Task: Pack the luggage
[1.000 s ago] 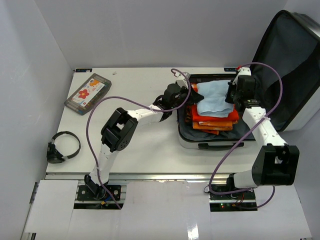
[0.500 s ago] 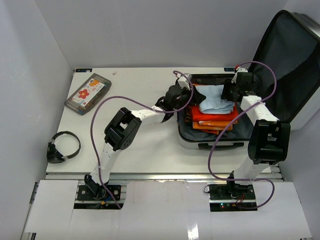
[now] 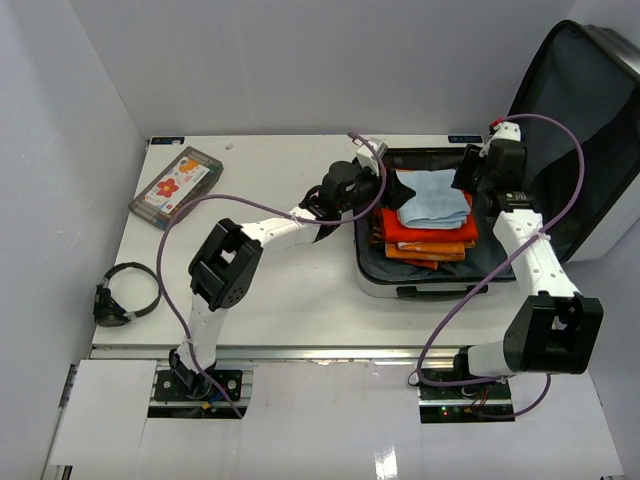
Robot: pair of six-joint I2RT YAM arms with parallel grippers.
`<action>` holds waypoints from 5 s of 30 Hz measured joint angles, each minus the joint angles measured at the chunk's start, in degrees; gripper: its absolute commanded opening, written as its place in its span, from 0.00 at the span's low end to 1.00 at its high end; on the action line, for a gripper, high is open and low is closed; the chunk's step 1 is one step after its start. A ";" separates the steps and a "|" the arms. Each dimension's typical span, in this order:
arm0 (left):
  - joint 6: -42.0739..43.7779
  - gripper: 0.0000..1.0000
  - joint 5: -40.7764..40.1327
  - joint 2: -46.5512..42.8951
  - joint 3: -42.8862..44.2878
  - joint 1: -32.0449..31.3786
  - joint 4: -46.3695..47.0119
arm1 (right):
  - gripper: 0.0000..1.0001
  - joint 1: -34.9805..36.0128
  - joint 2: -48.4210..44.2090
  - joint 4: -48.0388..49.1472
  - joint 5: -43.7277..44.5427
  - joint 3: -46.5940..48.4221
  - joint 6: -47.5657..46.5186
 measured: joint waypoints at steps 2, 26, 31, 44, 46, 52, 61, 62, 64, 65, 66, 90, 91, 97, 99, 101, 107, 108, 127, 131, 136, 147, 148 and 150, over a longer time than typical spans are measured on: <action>1.13 0.75 -0.06 -2.14 -0.36 0.01 -0.46 | 0.32 0.62 -0.11 1.22 -1.67 -1.14 0.51; -4.55 0.70 -11.46 -26.48 -24.68 25.58 -15.80 | 0.08 5.66 2.33 6.75 -9.28 -7.31 5.09; -10.30 0.70 -11.43 -30.39 -28.09 35.25 -16.39 | 0.08 10.92 2.60 12.16 -12.14 -7.64 5.36; -12.61 0.70 -14.59 -25.80 -22.65 49.17 -20.94 | 0.36 13.40 2.97 15.41 -12.74 -14.40 5.27; -8.72 0.70 -16.25 -20.65 -15.21 49.04 -24.58 | 0.38 13.66 -0.74 15.71 -12.11 -16.89 4.86; 6.26 0.65 -20.71 -15.70 -8.40 48.83 -31.26 | 0.43 13.89 -12.85 15.41 -9.97 -21.31 4.03; 33.79 0.59 -18.83 -12.69 -10.14 48.83 -37.65 | 0.46 13.66 -26.67 15.26 -9.50 -24.62 2.98; 35.68 0.59 -18.76 -12.66 -10.69 48.83 -38.39 | 0.47 13.61 -27.61 15.34 -9.51 -24.82 2.87; 39.08 0.59 -18.75 -12.46 -10.84 48.83 -39.95 | 0.47 13.47 -28.80 15.49 -9.57 -25.34 2.72; 40.32 0.59 -18.41 -12.28 -10.64 48.83 -40.37 | 0.47 13.46 -28.90 15.45 -9.66 -25.57 2.72; 41.49 0.59 -18.08 -12.04 -10.37 48.83 -40.79 | 0.47 13.45 -28.97 15.41 -9.74 -25.81 2.72; 53.33 0.51 -27.25 5.83 4.69 45.69 -44.44 | 0.48 13.37 -26.63 15.19 -9.96 -26.46 2.49; 53.41 0.49 -28.23 6.30 5.18 45.70 -44.16 | 0.48 13.34 -26.63 15.19 -9.96 -26.46 2.48; 53.82 0.18 -33.10 7.98 6.17 45.70 -42.57 | 0.48 13.16 -26.63 15.19 -9.96 -26.48 2.48; 54.05 0.09 -34.00 8.10 6.16 45.72 -42.55 | 0.49 13.12 -26.63 15.19 -9.96 -26.49 2.50; 54.41 0.01 -34.77 8.28 6.16 45.68 -42.31 | 0.49 13.12 -26.63 15.19 -9.94 -26.51 2.48; 54.06 0.00 -36.13 8.50 6.12 45.52 -41.82 | 0.49 13.12 -26.74 15.19 -9.94 -26.53 2.47; 53.99 0.00 -36.33 8.51 6.11 45.45 -41.79 | 0.49 13.12 -26.74 15.19 -9.94 -26.53 2.46; 35.41 0.00 -24.86 -3.52 -2.97 34.21 -51.25 | 0.51 13.08 -27.19 15.18 -10.55 -26.53 2.43; 33.44 0.00 -21.50 -8.89 -3.11 31.31 -54.32 | 0.51 13.08 -27.15 15.18 -10.57 -26.53 2.43; 30.58 0.00 -17.22 -18.02 -3.27 29.32 -55.97 | 0.52 13.08 -26.27 15.19 -10.90 -26.53 2.45; 22.36 0.00 -6.40 -23.22 -3.22 29.75 -56.84 | 0.52 13.08 -25.97 15.19 -11.10 -26.53 2.46; 21.31 0.00 -5.37 -23.31 -3.17 29.75 -57.06 | 0.52 13.08 -25.95 15.19 -11.10 -26.53 2.47; 19.28 0.00 -3.34 -23.53 -2.88 29.75 -57.51 | 0.52 13.08 -25.86 15.19 -11.10 -26.53 2.46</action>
